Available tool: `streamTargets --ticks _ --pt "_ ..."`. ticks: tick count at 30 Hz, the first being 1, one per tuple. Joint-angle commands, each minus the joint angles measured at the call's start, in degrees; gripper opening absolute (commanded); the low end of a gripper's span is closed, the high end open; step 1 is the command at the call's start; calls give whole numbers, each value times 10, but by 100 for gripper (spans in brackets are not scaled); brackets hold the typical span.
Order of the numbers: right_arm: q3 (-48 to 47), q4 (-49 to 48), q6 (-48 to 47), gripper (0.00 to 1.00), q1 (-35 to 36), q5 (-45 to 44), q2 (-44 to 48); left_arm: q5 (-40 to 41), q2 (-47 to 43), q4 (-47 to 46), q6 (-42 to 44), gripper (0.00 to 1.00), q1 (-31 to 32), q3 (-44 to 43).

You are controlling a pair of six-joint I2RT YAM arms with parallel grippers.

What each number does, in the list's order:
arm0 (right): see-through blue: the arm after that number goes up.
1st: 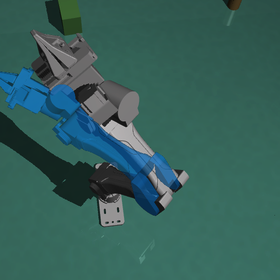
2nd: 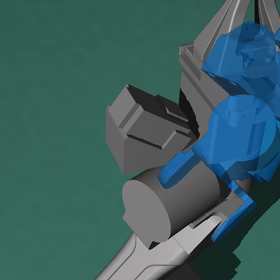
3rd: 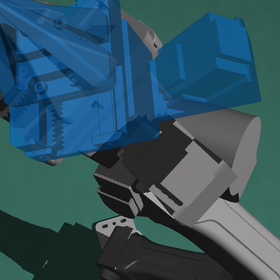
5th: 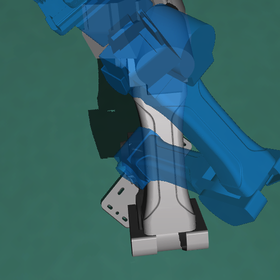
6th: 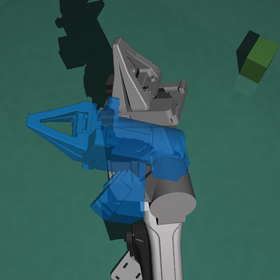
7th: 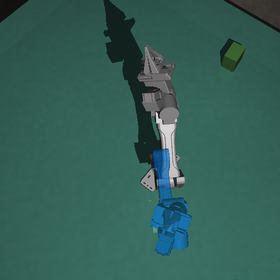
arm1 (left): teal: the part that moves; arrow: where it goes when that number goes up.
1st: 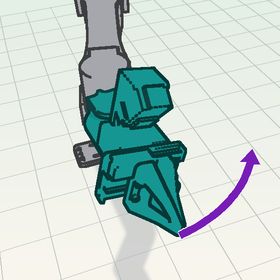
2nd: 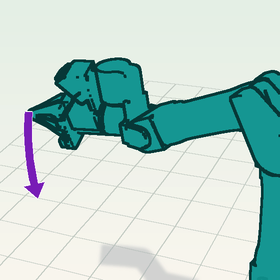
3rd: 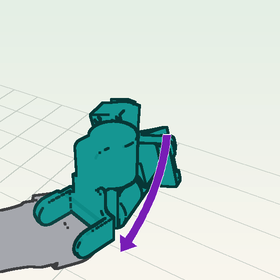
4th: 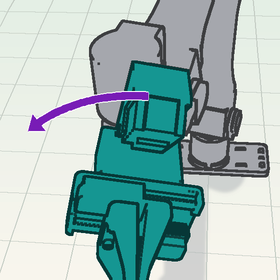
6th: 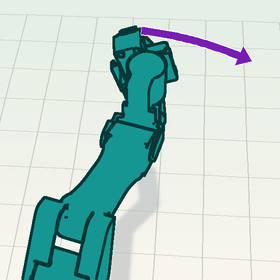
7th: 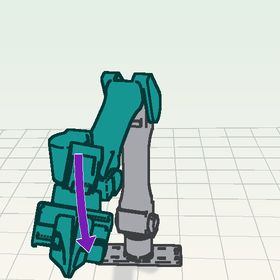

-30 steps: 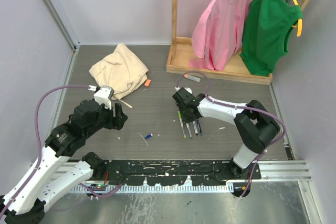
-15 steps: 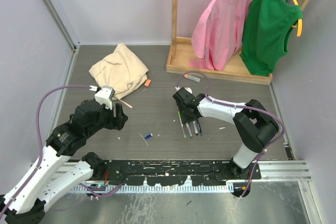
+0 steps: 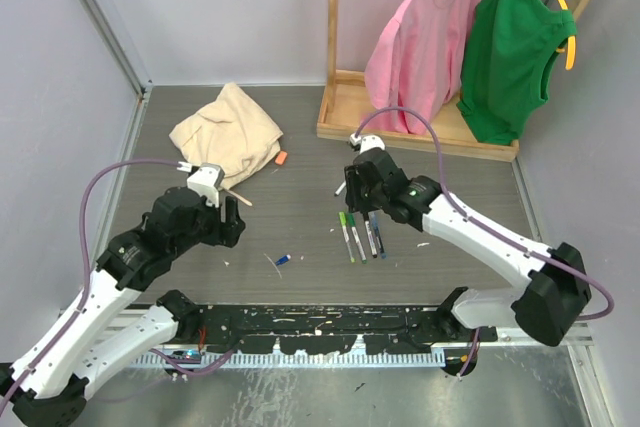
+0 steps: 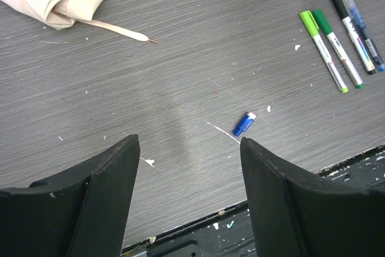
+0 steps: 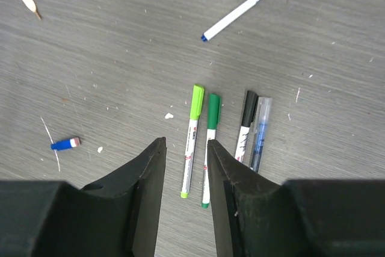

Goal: Insert the pens into the pen caps
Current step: Place the pen at the center of the board, then pick up the pen from the center of the board.

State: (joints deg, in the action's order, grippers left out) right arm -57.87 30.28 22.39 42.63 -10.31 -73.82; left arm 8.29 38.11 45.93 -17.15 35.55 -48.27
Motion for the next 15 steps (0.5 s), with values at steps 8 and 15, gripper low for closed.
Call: streamTargets --ticks 8,15 --pt "17 -57 22 44 -12 -101 56 37 -7 -9 40 70 -2 -14" --pt "-3 -64 61 46 -46 -86 9 36 -24 25 40 70 -2 -35"
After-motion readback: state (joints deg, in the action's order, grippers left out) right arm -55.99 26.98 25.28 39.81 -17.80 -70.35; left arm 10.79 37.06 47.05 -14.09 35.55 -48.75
